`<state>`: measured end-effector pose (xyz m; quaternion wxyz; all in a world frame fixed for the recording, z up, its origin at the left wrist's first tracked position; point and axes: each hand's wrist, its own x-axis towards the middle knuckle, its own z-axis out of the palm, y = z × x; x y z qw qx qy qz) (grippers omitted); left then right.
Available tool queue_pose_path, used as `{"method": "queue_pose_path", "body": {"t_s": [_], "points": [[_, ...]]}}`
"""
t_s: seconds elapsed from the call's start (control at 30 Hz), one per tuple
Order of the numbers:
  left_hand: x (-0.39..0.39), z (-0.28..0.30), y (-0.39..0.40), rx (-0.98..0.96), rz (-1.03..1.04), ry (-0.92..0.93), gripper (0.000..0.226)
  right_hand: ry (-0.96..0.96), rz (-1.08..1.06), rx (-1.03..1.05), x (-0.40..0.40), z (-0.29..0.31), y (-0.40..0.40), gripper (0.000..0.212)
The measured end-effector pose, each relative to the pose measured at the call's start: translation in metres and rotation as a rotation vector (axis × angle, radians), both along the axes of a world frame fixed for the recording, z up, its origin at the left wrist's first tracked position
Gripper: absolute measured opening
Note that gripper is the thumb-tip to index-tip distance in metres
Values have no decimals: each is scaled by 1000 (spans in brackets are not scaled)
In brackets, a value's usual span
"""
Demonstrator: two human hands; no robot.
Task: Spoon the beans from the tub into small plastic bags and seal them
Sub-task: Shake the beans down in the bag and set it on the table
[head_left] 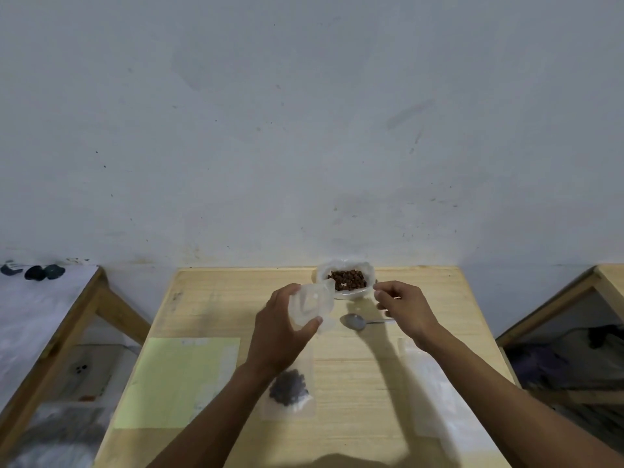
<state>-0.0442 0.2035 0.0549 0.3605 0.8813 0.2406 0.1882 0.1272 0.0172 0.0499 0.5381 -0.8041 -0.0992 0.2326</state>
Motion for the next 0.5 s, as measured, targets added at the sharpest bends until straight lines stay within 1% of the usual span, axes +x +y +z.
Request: {"method": "queue_pose_path", "body": {"t_s": [0.1,0.3,0.37,0.5], "points": [[-2,-1,14,2,-5,11,68,-145,54,-282,10,-29,-14,23],[-3,-2,29,14,-21,21,68,-348,251,-696,10,-76,-21,33],[-3,-4,33,16,-32,50,70,-433,332,-790,11,-82,-20,34],[0,-13,42,21,-45,131,75,-507,401,-845,13,-90,-15,31]]}}
